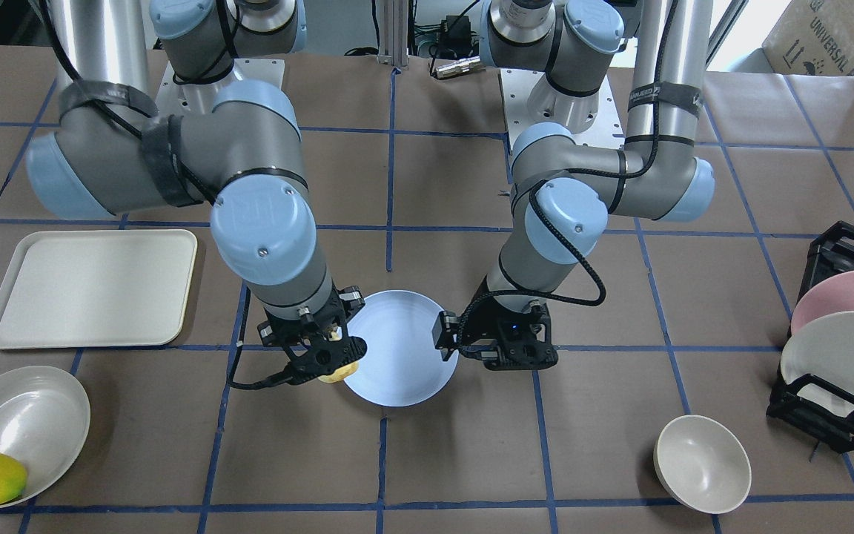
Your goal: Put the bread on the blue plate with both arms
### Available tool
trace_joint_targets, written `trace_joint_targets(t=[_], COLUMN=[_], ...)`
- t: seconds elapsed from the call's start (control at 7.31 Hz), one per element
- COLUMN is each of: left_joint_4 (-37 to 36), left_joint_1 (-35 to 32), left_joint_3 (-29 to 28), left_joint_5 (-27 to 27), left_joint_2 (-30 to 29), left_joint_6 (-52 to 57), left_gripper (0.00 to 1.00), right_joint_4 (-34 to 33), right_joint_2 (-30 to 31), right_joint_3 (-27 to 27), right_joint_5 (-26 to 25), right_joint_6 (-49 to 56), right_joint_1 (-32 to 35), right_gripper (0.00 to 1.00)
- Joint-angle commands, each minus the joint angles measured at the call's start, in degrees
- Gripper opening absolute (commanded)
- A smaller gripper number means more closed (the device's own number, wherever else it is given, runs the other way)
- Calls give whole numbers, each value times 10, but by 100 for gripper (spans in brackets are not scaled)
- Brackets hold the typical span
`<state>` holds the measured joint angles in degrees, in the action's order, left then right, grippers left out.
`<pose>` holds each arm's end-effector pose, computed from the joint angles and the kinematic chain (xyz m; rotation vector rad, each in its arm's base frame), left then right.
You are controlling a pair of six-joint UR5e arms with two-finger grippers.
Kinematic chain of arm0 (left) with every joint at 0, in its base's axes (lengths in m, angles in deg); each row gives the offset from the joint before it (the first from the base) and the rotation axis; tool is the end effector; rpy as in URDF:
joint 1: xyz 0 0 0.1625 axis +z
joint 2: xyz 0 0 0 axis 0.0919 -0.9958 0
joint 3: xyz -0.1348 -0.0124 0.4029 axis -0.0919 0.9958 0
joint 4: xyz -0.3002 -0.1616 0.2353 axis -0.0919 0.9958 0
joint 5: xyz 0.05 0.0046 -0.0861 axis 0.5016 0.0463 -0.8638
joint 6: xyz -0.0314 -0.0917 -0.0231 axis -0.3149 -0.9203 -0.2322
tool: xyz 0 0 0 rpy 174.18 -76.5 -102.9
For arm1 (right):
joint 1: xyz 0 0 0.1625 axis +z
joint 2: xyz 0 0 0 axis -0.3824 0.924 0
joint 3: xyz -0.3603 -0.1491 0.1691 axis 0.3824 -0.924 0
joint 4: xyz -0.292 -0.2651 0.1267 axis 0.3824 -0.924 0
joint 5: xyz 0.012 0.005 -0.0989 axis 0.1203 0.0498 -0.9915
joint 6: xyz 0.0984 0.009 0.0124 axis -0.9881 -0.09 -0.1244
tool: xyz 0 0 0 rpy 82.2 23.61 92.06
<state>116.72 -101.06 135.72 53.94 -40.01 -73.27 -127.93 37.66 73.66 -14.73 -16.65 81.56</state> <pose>-0.2078 -0.5799 0.2628 0.1464 -2.9642 0.1654 0.2958 -0.6164 0.3102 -0.6259 3.0359 0.1527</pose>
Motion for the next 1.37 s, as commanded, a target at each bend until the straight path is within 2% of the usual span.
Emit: trace_joint_targets(t=[0.0, 0.14, 0.27, 0.41, 0.55, 0.68, 0.96, 1.09, 1.23], left_joint_4=[115, 164, 219, 306, 366, 421, 440, 445, 459], left_joint_1=[46, 56, 55, 47, 44, 43, 44, 40, 39], left_joint_3=[-12, -20, -50, -103, -151, -183, -200, -200, -199], left_joint_5=[63, 65, 80, 111, 112, 113, 113, 112, 111], left_joint_2=[68, 98, 121, 127, 135, 147, 141, 159, 176], left_joint_6=[90, 103, 118, 119, 124, 137, 137, 137, 137], left_gripper=[100, 100, 100, 100, 100, 100, 100, 100, 100], right_joint_4=[3, 1, -2, 2, 8, 49, 72, 89, 103], right_joint_2=[-73, -90, -92, -92, -86, -85, -54, -21, 27], right_joint_3=[-75, -86, -81, -71, -58, -60, -49, -44, -43], right_joint_5=[-17, -36, -42, -39, -36, -34, -45, -66, -64], right_joint_6=[-66, -70, -71, -73, -97, -135, -107, -69, -53], right_joint_1=[47, 60, 62, 65, 65, 66, 50, 31, -4], right_gripper=[14, 38, 99, 100, 100, 100, 100, 98, 97])
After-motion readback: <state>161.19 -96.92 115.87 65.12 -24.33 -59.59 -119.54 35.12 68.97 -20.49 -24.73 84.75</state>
